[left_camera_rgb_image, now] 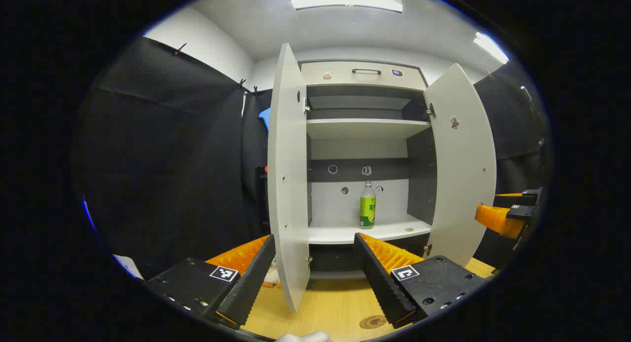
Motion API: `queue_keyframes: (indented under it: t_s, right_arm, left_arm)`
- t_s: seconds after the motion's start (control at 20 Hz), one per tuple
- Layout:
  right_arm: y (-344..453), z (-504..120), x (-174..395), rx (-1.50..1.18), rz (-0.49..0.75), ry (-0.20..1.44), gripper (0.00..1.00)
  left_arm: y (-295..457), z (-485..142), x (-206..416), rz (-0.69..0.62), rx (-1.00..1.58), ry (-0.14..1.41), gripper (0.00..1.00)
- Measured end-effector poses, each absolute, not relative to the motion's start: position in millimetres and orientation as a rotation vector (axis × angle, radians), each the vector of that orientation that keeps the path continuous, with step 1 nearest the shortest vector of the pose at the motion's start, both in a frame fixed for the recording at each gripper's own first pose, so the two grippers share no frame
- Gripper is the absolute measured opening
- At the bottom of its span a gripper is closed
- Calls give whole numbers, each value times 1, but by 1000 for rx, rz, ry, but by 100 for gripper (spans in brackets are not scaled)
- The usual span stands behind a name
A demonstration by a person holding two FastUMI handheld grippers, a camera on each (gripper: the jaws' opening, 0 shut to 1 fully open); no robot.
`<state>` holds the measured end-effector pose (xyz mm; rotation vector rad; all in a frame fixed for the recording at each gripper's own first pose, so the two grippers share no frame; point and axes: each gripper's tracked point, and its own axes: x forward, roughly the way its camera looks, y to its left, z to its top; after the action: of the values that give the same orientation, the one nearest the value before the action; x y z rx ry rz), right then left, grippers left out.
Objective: Grasp the bottle in the cabinet with the left hand and place it on the coaster, then close the right door with the right hand and the left door with the left hand.
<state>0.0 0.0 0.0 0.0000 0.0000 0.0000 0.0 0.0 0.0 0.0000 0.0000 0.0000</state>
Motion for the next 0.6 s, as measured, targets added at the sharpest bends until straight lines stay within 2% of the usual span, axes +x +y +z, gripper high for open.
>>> queue_keyframes:
  t_s: [0.6]
  right_arm:
    - [-17,-4,-4,11,-56,2,99]
  left_arm:
    - [-14,1,9,-63,18,-5,96]
